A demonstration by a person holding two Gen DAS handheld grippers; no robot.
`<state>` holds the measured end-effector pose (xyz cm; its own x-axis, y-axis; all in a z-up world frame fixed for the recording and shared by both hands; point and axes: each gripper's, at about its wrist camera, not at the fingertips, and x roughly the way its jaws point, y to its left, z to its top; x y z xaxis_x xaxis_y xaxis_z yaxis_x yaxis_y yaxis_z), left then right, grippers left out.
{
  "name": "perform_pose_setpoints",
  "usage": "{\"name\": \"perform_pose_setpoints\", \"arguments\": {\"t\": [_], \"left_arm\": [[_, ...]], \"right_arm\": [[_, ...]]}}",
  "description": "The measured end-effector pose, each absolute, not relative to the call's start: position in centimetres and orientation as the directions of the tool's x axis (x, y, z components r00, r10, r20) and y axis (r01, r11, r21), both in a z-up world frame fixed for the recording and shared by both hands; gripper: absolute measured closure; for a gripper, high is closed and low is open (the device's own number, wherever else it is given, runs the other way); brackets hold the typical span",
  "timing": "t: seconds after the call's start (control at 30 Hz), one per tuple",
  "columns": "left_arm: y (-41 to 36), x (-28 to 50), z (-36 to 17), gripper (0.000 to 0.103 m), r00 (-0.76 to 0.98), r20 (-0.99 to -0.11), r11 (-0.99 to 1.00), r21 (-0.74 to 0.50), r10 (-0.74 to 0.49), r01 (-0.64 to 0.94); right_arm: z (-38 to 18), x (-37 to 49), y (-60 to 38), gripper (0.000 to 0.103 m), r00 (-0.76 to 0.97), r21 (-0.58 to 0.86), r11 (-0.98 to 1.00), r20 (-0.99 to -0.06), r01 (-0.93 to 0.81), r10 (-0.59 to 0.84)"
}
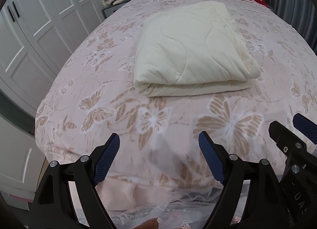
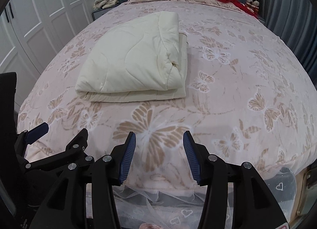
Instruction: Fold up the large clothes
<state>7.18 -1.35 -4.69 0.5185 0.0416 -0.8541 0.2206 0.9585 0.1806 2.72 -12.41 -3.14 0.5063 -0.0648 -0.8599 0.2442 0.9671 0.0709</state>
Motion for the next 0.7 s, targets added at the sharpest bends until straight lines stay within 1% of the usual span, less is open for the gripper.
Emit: {"name": "perform_pose_setpoints", "arguments": {"t": [0.7], "left_arm": [[-1.1, 5.3, -4.2, 0.024, 0.554, -0.829, 0.953, 0.224, 0.076, 0.204]], "right_arm": [[-2.8, 1.1, -11.8, 0.053, 0.522, 0.05, 0.967, -0.848, 0.249, -0.09]]}}
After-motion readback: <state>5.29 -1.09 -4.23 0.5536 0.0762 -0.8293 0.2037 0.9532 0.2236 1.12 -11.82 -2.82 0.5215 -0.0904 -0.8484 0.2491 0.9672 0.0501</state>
